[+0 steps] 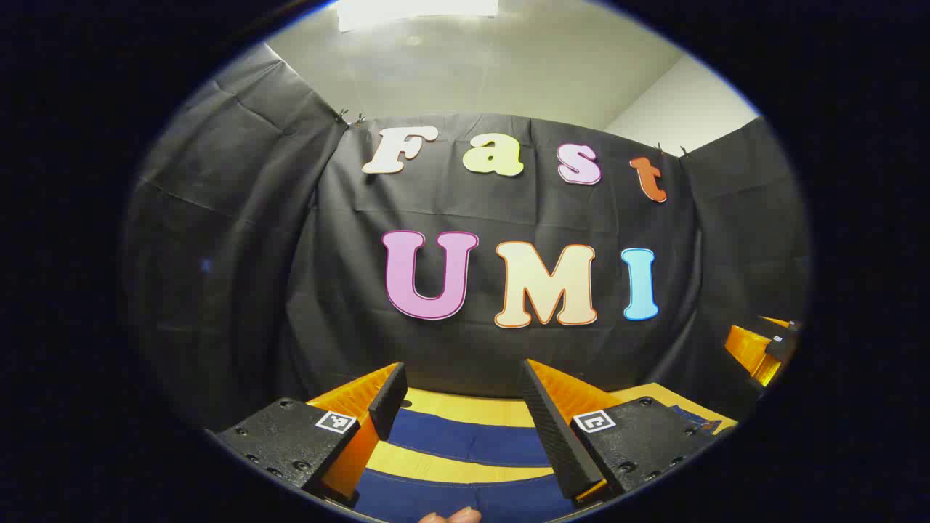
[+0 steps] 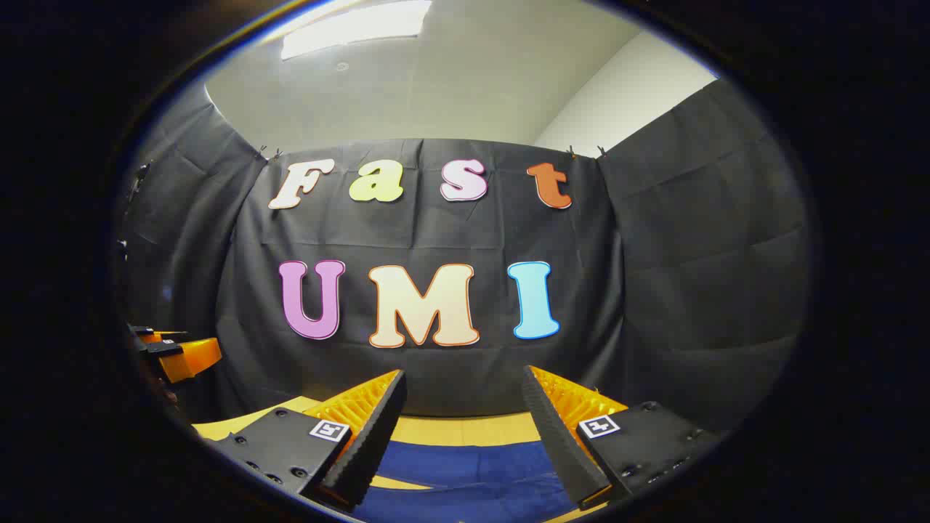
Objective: Grasp the waist and the cuffs of the jeans and fold them to make the two legs overlap; first hold the waist and fold one-third of the jeans toward the cuffs, then hold the cuffs and fold the remaining one-third in the same direction to finish folding.
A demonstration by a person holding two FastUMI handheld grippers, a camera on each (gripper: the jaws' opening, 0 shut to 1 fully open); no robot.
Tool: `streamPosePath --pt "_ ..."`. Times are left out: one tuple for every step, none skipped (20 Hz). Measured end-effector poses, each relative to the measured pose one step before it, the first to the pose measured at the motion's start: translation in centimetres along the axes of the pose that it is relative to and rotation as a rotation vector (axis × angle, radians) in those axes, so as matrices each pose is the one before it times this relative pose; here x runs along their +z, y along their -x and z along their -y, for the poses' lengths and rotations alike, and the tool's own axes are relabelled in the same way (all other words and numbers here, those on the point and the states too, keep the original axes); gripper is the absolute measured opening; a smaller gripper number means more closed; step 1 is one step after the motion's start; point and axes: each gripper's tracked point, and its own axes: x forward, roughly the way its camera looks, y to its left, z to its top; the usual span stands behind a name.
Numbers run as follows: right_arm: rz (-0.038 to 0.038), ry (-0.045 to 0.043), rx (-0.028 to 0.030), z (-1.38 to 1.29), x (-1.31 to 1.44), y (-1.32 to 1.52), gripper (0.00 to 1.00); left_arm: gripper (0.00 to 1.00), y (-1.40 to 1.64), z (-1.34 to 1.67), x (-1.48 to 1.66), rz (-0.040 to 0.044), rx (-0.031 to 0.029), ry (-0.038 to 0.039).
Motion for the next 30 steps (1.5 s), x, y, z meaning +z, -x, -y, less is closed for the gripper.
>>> streamPosePath --pt "0.00359 0.00273 0.00173 0.051 -0.013 -0.077 0.97 0.92 0.056 0.135 -0.036 -0.00273 -0.00116 0.00027" --pt "0.00086 0.00217 0.00051 0.128 0.03 -0.145 0.98 0.92 0.064 0.191 -0.035 -0.00009 -0.00216 0.00008" --pt "-0.00142 0.00117 0.00098 0.179 -0.049 -0.031 0.97 0.92 0.099 0.113 -0.038 -0.00178 0.00259 -0.0009" --pt "0.00321 0.00373 0.00459 0.017 0.168 0.024 0.98 0.92 -0.034 0.066 0.006 0.00158 -0.00065 -0.00186" --pt "0.00837 0.00737 0.00388 0.102 0.179 0.074 0.98 0.92 0.058 0.106 -0.051 -0.00031 0.00011 -0.0054" --pt "0.00058 0.00936 0.00213 0.033 0.079 -0.087 0.97 0.92 -0.122 0.053 0.042 0.00279 0.00202 -0.00639" --pt "-0.00089 0.00677 0.00228 0.196 -0.159 0.028 0.98 0.92 -0.002 0.026 0.065 0.00087 0.00112 -0.00484" --pt "0.00278 0.00071 0.00192 0.081 0.191 -0.092 0.98 0.93 -0.037 0.082 -0.045 0.00015 0.00004 -0.00125" --pt "0.00246 -0.00209 0.00052 0.08 0.002 -0.052 0.98 0.92 0.002 0.037 0.103 -0.00064 0.00104 0.00317" --pt "-0.00138 -0.00345 0.00087 0.016 0.08 -0.002 0.98 0.92 0.129 0.06 -0.158 -0.00424 -0.00062 0.00543" --pt "-0.0009 -0.00358 -0.00101 0.158 -0.026 0.005 0.97 0.92 0.143 0.032 -0.089 -0.00487 0.0018 0.00079" --pt "0.00158 -0.0008 0.00005 0.025 0.098 -0.091 0.97 0.92 -0.021 -0.087 -0.163 -0.00306 0.00072 -0.0005" --pt "0.00114 0.00149 -0.00129 0.15 0.04 -0.007 0.97 0.92 -0.017 0.014 -0.179 -0.00448 0.00132 -0.00414" --pt "0.00133 0.00242 0.00164 0.001 0.022 0.074 0.98 0.92 -0.002 -0.068 -0.092 -0.00528 0.00221 -0.00439" --pt "0.00067 0.00138 0.00106 -0.027 0.021 0.046 0.98 0.92 0.115 -0.03 -0.096 -0.00223 -0.00031 -0.00205" --pt "0.00045 0.00015 0.0007 0.006 0.113 0.011 0.97 0.92 0.022 -0.035 0.027 -0.00229 0.00127 0.00021" --pt "0.00296 -0.00091 0.00208 0.034 0.052 -0.059 0.98 0.92 -0.062 0.042 -0.109 -0.0026 -0.00035 0.0012" --pt "-0.00113 0.0003 0.0019 -0.101 -0.004 -0.072 0.98 0.92 -0.01 -0.019 0.068 0.00053 0.00073 0.00115" --pt "0.00011 0.00191 0.0017 -0.102 -0.067 -0.073 0.99 0.92 0.075 -0.04 0.033 0.00204 0.00064 -0.00069" --pt "0.00071 -0.00056 0.00161 -0.034 0.059 0.038 0.98 0.92 0.07 -0.033 0.16 0.00213 0.00053 -0.00147" --pt "0.0002 -0.00131 0.00082 0.058 -0.022 -0.014 0.98 0.92 -0.098 0.069 -0.097 -0.00041 -0.00177 -0.0018" --pt "-0.00105 -0.00093 0.00097 0.018 0.017 0.004 0.98 0.92 -0.007 0.023 -0.082 -0.00152 -0.00044 -0.00204" --pt "0.00018 -0.00091 0.00157 -0.083 -0.078 -0.004 0.98 0.92 -0.034 0.025 -0.082 -0.00179 -0.00499 -0.00171" --pt "-0.00178 0.00079 0.00201 -0.08 -0.081 -0.029 0.98 0.92 -0.043 0.181 -0.178 -0.00169 -0.01544 -0.00101" --pt "-0.00318 0.00134 0.00166 -0.016 -0.169 0.015 0.98 0.92 0.085 0.295 -0.508 -0.01349 -0.02375 -0.01653" --pt "-0.00356 0.00066 0.00236 -0.096 -0.146 0.025 0.98 0.93 0.0 -0.129 -0.533 -0.01396 -0.02412 -0.03487" --pt "-0.00086 0.00033 -0.00014 -0.007 -0.161 0.145 0.98 0.93 -0.063 -0.442 -0.422 -0.00734 -0.01484 -0.04347" --pt "-0.0032 0.00057 -0.00209 0.003 -0.169 0.096 0.97 0.93 0.008 -0.351 -0.437 -0.01534 -0.02088 -0.05307" --pt "-0.00581 0.00164 -0.00282 0.038 -0.487 0.141 0.98 0.92 0.158 -0.224 -0.917 -0.01815 -0.02455 -0.06075" --pt "-0.00743 0.00115 -0.00474 0.019 -0.443 0.121 0.98 0.92 0.099 -0.358 -1.043 -0.02712 -0.02204 -0.06945"
